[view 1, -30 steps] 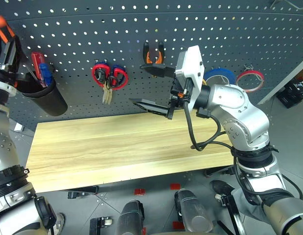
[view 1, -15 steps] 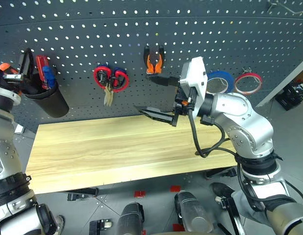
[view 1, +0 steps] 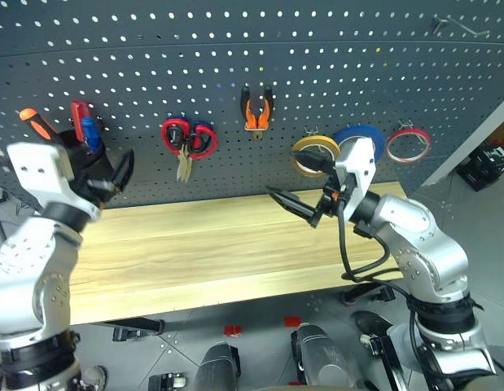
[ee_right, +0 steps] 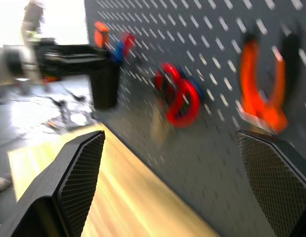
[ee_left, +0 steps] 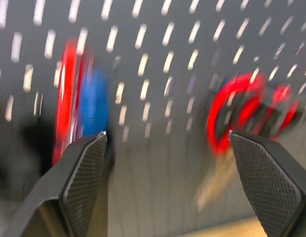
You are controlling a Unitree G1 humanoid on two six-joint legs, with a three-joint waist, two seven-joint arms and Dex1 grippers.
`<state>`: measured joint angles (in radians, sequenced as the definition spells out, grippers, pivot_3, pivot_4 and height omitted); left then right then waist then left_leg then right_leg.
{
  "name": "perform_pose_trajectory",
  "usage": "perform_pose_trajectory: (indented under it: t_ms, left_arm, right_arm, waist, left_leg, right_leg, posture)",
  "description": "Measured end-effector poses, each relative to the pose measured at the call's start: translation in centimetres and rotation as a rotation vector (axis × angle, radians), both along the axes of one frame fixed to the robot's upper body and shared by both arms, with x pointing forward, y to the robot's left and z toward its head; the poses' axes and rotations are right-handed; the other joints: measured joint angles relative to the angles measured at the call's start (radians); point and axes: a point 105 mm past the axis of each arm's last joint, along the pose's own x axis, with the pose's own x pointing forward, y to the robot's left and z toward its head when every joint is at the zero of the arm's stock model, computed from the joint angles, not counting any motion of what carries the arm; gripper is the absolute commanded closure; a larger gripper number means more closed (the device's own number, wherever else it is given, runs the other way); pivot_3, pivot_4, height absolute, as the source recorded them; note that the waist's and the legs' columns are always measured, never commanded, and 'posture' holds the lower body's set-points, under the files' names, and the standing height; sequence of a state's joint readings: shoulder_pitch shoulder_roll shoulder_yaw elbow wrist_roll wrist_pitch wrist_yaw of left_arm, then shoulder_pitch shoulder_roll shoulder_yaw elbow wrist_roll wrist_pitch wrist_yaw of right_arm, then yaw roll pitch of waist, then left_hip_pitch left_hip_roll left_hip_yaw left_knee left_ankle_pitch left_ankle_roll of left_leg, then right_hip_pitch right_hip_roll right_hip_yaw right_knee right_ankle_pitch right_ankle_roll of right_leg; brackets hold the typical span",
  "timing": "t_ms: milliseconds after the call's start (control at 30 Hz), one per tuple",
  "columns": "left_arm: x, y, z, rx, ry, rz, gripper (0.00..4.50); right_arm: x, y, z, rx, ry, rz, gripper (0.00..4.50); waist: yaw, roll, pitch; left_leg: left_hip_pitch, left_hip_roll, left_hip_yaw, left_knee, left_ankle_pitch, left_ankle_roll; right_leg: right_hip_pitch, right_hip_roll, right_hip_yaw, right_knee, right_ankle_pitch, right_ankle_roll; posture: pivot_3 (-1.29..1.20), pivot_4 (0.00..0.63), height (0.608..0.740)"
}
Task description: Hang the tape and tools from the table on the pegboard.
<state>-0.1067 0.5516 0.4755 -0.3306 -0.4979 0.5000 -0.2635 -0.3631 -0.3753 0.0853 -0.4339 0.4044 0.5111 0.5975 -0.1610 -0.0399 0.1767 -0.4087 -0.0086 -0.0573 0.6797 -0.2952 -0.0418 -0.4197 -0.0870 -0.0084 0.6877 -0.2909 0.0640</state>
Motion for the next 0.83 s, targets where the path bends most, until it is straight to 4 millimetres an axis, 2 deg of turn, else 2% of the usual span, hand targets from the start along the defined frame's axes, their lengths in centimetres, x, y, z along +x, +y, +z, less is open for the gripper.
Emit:
perform_pose_trajectory:
  t_ms: [133, 200, 400, 500, 600, 700, 833]
  left_arm:
    - [-0.8, 1.0, -4.2, -0.014, 0.140, 0.126, 0.34]
    - [-1.1, 0.9, -5.6, -0.030, 0.175, 0.143, 0.34]
    - [-1.7, 0.7, -7.0, -0.062, 0.174, 0.153, 0.34]
    - [-2.2, 1.2, -8.6, -0.077, 0.201, 0.192, 0.34]
    - [-2.9, 1.4, -10.1, -0.107, 0.219, 0.227, 0.34]
    - [-3.2, 1.4, -10.8, -0.124, 0.217, 0.244, 0.34]
    - [-3.2, 1.7, -11.1, -0.129, 0.206, 0.255, 0.34]
  right_arm:
    - [1.0, -2.8, -4.4, -0.022, 0.099, -0.177, 0.00]
    - [1.2, -4.1, -6.6, -0.041, 0.142, -0.252, 0.00]
    - [2.0, -8.8, -10.8, -0.067, 0.184, -0.496, 0.00]
    - [2.2, -11.5, -13.1, -0.108, 0.202, -0.627, 0.00]
    - [2.0, -13.8, -15.0, -0.133, 0.213, -0.742, 0.00]
    - [1.8, -14.3, -15.9, -0.137, 0.227, -0.765, 0.00]
    - [1.7, -13.9, -16.3, -0.130, 0.239, -0.747, 0.00]
  waist:
    - [0.008, 0.000, -0.012]
    - [0.018, 0.001, -0.019]
    - [0.039, 0.006, -0.039]
    - [0.049, 0.012, -0.051]
    - [0.055, 0.013, -0.059]
    - [0.056, 0.013, -0.063]
    - [0.056, 0.016, -0.078]
  left_leg:
    - [0.001, -0.001, 0.001, 0.000, 0.000, 0.001]
    - [0.001, -0.001, 0.002, 0.000, 0.000, 0.001]
    - [0.012, -0.001, 0.004, -0.001, -0.003, 0.004]
    - [0.015, -0.001, 0.008, -0.001, -0.004, 0.005]
    - [0.016, -0.002, 0.010, -0.001, -0.004, 0.006]
    - [0.017, -0.002, 0.011, -0.001, -0.004, 0.006]
    - [0.019, -0.002, 0.013, -0.001, -0.004, 0.007]
  right_leg:
    - [0.001, 0.000, 0.002, -0.002, 0.000, 0.000]
    - [0.002, 0.000, 0.002, -0.006, 0.000, 0.000]
    - [0.014, 0.000, 0.004, -0.009, 0.000, 0.000]
    - [0.014, 0.000, 0.009, -0.008, 0.000, 0.000]
    - [0.014, 0.000, 0.012, -0.008, 0.000, 0.000]
    - [0.014, 0.001, 0.016, -0.008, 0.000, 0.000]
    - [0.015, 0.002, 0.018, -0.008, 0.000, 0.000]
  posture:
    - [-0.13, 0.119, 0.740]
    - [-0.13, 0.114, 0.740]
    - [-0.12, 0.096, 0.740]
    - [-0.13, 0.089, 0.740]
    - [-0.13, 0.084, 0.740]
    - [-0.13, 0.077, 0.740]
    - [-0.13, 0.077, 0.740]
